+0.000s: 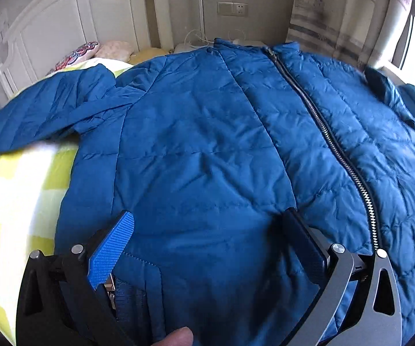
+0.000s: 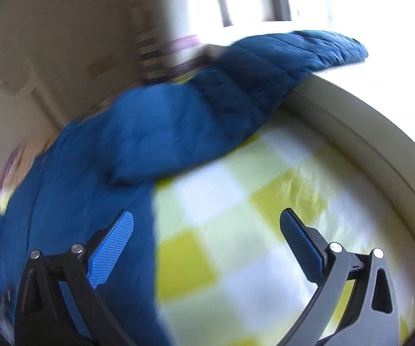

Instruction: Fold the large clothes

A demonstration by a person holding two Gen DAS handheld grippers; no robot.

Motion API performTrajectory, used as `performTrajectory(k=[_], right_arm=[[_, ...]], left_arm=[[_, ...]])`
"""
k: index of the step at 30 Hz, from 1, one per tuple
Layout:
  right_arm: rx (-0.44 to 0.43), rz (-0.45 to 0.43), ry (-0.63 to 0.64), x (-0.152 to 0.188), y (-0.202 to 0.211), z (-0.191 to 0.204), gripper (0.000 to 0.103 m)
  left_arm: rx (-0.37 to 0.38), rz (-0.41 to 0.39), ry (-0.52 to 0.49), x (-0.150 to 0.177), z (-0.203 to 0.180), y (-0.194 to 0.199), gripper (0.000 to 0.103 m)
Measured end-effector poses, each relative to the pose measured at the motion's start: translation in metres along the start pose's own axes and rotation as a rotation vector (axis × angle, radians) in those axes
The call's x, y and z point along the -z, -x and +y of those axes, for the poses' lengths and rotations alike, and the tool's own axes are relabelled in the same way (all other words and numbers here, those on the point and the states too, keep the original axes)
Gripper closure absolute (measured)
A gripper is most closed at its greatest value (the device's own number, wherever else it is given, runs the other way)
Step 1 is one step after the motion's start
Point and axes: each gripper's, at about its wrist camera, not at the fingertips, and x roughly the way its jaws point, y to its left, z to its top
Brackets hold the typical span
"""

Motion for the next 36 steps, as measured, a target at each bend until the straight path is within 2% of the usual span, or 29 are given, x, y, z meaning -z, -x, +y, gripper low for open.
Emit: performTrajectory(k=[4, 10, 11, 13, 14, 15, 17, 19, 22, 23, 25, 26, 27, 29, 31, 32, 33, 34, 35, 36], right_arm=[[0.078, -0.045, -0.022, -0.042, -0.032, -0.013, 0.002], [0.194, -0.04, -0.051, -0.097, -0.08, -0.027, 0.002], [0.209, -0.031, -0.042, -0.102, -0.084, -0.022, 0.007], [0.206, -0.022, -0.023, -0.112, -0.087, -0.019, 0.049], [0.204, -0.039, -0.012, -0.117, -0.083, -0.012, 0.084], [0.188, -0.064, -0.001, -0.119, -0.077, -0.004, 0.092], [0.064, -0.161, 0.075, -0.121, -0.049, 0.032, 0.095], [-0.046, -0.196, 0.147, -0.116, -0.029, 0.067, 0.096], [-0.308, -0.221, 0.292, -0.096, 0.0, 0.138, 0.096], [-0.362, -0.218, 0.329, -0.088, 0.004, 0.155, 0.096], [-0.472, -0.164, 0.423, -0.064, 0.005, 0.198, 0.096], [-0.5, -0.122, 0.464, -0.052, 0.0, 0.214, 0.096], [-0.509, -0.067, 0.52, -0.034, -0.008, 0.234, 0.096], [-0.463, 0.035, 0.634, 0.004, -0.031, 0.263, 0.092], [-0.366, 0.212, 0.743, 0.045, -0.074, 0.279, 0.069], [-0.355, 0.197, 0.757, 0.057, -0.078, 0.281, 0.064], [-0.375, 0.151, 0.762, 0.06, -0.073, 0.278, 0.051], [-0.388, 0.179, 0.765, 0.062, -0.069, 0.277, 0.047], [-0.404, 0.201, 0.761, 0.058, -0.068, 0.273, 0.036], [-0.432, 0.232, 0.743, 0.055, -0.063, 0.268, 0.029]], left_arm=[[0.015, 0.008, 0.019, 0.004, 0.003, -0.001, 0.004], [0.005, 0.024, 0.026, 0.002, 0.003, -0.005, 0.004], [0.004, 0.027, 0.028, 0.001, 0.003, -0.005, 0.004], [0.003, 0.028, 0.028, 0.002, 0.003, -0.005, 0.004], [0.004, 0.026, 0.029, 0.002, 0.003, -0.005, 0.004], [0.007, 0.026, 0.031, 0.001, 0.003, -0.005, 0.004], [0.01, 0.023, 0.033, 0.0, 0.002, -0.005, 0.004], [0.01, 0.02, 0.032, 0.0, 0.003, -0.004, 0.004], [0.015, 0.017, 0.035, 0.002, 0.005, -0.004, 0.004], [0.018, 0.015, 0.037, 0.002, 0.005, -0.003, 0.004], [0.02, 0.013, 0.038, 0.003, 0.007, -0.002, 0.004], [0.02, 0.012, 0.037, 0.003, 0.006, -0.002, 0.004], [0.02, 0.012, 0.037, 0.003, 0.007, -0.002, 0.004], [0.021, 0.011, 0.038, 0.003, 0.007, -0.001, 0.004], [0.024, 0.01, 0.039, 0.003, 0.007, -0.001, 0.004], [0.025, 0.009, 0.04, 0.003, 0.006, -0.001, 0.004], [0.027, 0.008, 0.041, 0.003, 0.007, 0.0, 0.004], [0.029, 0.007, 0.042, 0.004, 0.008, 0.0, 0.004], [0.029, 0.006, 0.041, 0.003, 0.007, 0.0, 0.004], [0.028, 0.006, 0.041, 0.004, 0.007, 0.0, 0.004]])
